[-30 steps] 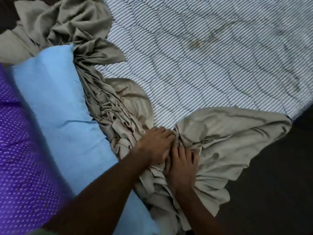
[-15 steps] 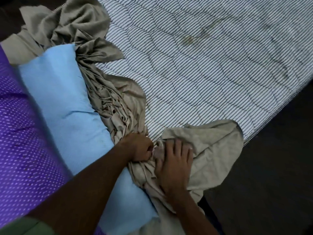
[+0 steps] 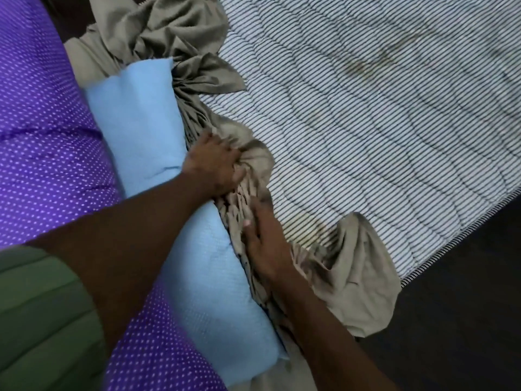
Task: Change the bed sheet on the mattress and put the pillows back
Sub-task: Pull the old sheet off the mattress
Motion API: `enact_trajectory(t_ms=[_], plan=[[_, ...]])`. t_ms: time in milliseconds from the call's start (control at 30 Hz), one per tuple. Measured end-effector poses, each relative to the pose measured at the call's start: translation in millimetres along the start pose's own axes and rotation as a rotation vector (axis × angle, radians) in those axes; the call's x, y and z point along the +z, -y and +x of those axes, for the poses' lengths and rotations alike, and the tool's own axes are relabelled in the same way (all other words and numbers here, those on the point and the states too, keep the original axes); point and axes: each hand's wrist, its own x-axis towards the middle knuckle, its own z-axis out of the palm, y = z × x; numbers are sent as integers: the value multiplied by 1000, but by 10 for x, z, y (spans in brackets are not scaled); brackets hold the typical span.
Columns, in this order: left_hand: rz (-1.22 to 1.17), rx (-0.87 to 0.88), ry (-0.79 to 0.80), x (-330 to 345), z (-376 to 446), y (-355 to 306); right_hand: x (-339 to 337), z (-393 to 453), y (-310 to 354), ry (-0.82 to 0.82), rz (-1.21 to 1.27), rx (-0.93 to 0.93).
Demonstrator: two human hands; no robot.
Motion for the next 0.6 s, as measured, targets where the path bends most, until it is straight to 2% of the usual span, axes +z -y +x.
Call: enact_trajectory(t_ms=[100, 167, 233, 300, 367, 467, 533, 600], plan=[[36, -173, 217, -11, -15, 178, 176, 190, 205, 278, -177, 40], [167, -214, 358, -56, -108, 211, 231, 181, 299, 457, -70, 133], [245, -217, 449, -111, -220, 218, 284, 167, 335, 530, -13, 195], [287, -176, 474, -120, -262, 224, 316, 178, 360, 430, -145, 162], [266, -143, 465, -144, -306, 221, 354, 163, 427, 174, -341, 65], [143, -147, 345, -197, -349, 202, 348, 102, 493, -233, -305, 18], [61, -88, 220, -275, -398, 159, 315, 35, 546, -319, -283, 18], [-16, -80, -37, -429, -468, 128, 297, -74, 618, -307, -308, -5]])
